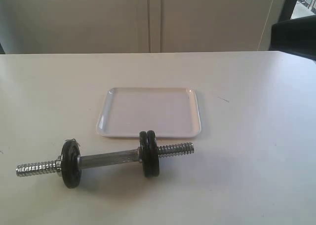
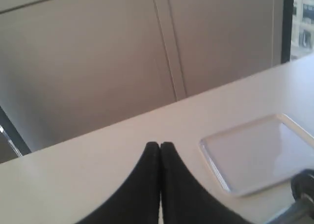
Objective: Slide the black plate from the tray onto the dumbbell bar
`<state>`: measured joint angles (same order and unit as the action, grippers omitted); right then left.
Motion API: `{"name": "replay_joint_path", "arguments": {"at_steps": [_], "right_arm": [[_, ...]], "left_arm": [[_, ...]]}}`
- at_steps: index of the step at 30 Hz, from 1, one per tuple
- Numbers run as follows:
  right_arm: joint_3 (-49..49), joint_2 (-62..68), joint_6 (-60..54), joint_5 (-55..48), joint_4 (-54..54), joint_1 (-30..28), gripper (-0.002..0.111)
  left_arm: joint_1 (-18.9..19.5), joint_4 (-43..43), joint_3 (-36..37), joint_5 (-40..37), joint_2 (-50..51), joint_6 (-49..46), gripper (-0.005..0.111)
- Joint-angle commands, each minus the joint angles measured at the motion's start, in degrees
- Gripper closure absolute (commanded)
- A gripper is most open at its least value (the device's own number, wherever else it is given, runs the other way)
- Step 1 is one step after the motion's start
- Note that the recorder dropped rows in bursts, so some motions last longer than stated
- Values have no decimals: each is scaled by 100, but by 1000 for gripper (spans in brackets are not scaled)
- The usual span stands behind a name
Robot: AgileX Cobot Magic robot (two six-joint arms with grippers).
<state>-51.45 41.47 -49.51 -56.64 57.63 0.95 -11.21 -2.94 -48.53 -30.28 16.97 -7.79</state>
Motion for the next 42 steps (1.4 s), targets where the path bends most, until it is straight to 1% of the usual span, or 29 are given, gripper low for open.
{"name": "replay_joint_path", "arguments": {"at_steps": [1, 3, 9, 13, 16, 18, 22, 27, 37, 40, 42], "right_arm": [[23, -33, 27, 3, 46, -35, 108], [23, -33, 27, 3, 46, -35, 108], [23, -33, 27, 3, 46, -35, 108], [23, -33, 27, 3, 46, -35, 108], [23, -33, 27, 3, 46, -35, 108], [23, -33, 27, 3, 46, -35, 108], [23, -33, 27, 3, 46, -35, 108], [23, -33, 27, 14, 45, -35, 108], [23, -33, 27, 14, 45, -35, 108], [23, -33, 27, 14, 45, -35, 108], [23, -33, 27, 14, 45, -35, 108]], "left_arm": [[214, -302, 1037, 1258, -465, 56, 107], [269, -393, 1432, 1442, -635, 56, 107], [322, -985, 2253, 1881, -1097, 56, 107], [322, -1290, 2690, 2316, -1443, 56, 107], [322, -1329, 2931, 2381, -1697, 56, 107], [322, -1329, 3071, 2449, -1697, 81, 107], [361, -1329, 3254, 2620, -1697, 298, 107], [610, -1329, 3281, 2594, -1697, 400, 107], [620, -1329, 3293, 2584, -1697, 675, 107], [620, -1298, 3549, 2674, -1697, 675, 107], [620, -1142, 3905, 2934, -1697, 675, 107]]}}
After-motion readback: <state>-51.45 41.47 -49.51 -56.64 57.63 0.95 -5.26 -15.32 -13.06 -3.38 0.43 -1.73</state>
